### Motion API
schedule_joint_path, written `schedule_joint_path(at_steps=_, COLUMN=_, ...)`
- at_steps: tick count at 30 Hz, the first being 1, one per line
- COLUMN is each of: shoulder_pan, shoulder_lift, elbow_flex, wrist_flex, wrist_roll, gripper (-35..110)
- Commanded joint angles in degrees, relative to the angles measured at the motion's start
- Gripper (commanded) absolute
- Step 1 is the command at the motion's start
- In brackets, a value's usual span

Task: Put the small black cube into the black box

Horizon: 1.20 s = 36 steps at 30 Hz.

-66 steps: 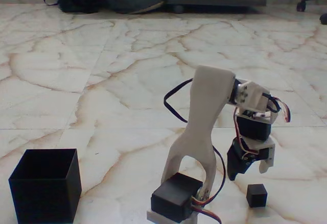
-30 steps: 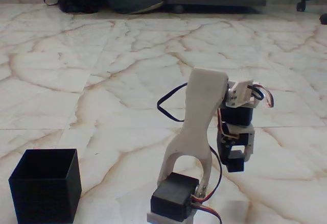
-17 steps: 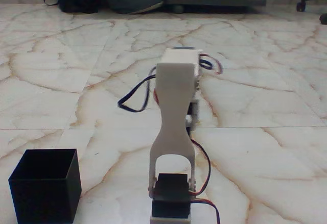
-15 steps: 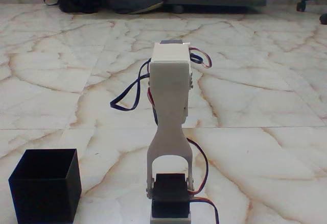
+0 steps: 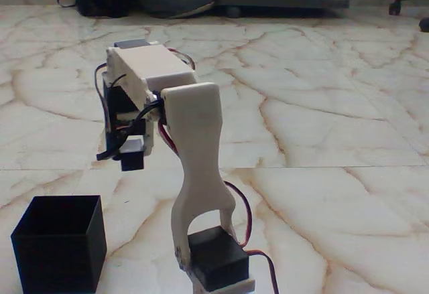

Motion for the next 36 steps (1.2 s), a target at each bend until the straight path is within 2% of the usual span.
schedule_joint_path(at_steps=1, shoulder_pan=-3.16, shoulder_lift=6.59, elbow_flex=3.43, wrist_flex=-1.93, wrist_roll=2.11, gripper=0)
schedule_joint_path(at_steps=3, shoulder_pan=-6.50, shoulder_lift=10.81, elbow_flex=10.20, wrist_flex=-4.66, wrist_roll=4.66, gripper=0)
schedule_joint_path(at_steps=7, shoulder_pan=-10.90, shoulder_lift=10.37, elbow_flex=12.57, wrist_flex=-9.76, wrist_roll=8.00, gripper=0)
schedule_joint_path(at_steps=17, shoulder_pan=-17.31, shoulder_lift=-3.78, elbow_flex=11.78, wrist_flex=-23.38, wrist_roll=14.33, gripper=0)
schedule_joint_path(at_steps=22, shoulder_pan=-20.74, shoulder_lift=-5.36, elbow_flex=9.93, wrist_flex=-21.62, wrist_roll=18.63, gripper=2)
schedule_joint_path(at_steps=28, shoulder_pan=-19.78, shoulder_lift=-4.39, elbow_flex=10.28, wrist_flex=-19.78, wrist_roll=17.40, gripper=7)
schedule_joint_path(at_steps=33, shoulder_pan=-17.05, shoulder_lift=2.81, elbow_flex=13.97, wrist_flex=-19.51, wrist_roll=15.03, gripper=7)
schedule_joint_path(at_steps=36, shoulder_pan=-10.99, shoulder_lift=12.39, elbow_flex=22.85, wrist_flex=-20.13, wrist_roll=10.72, gripper=7)
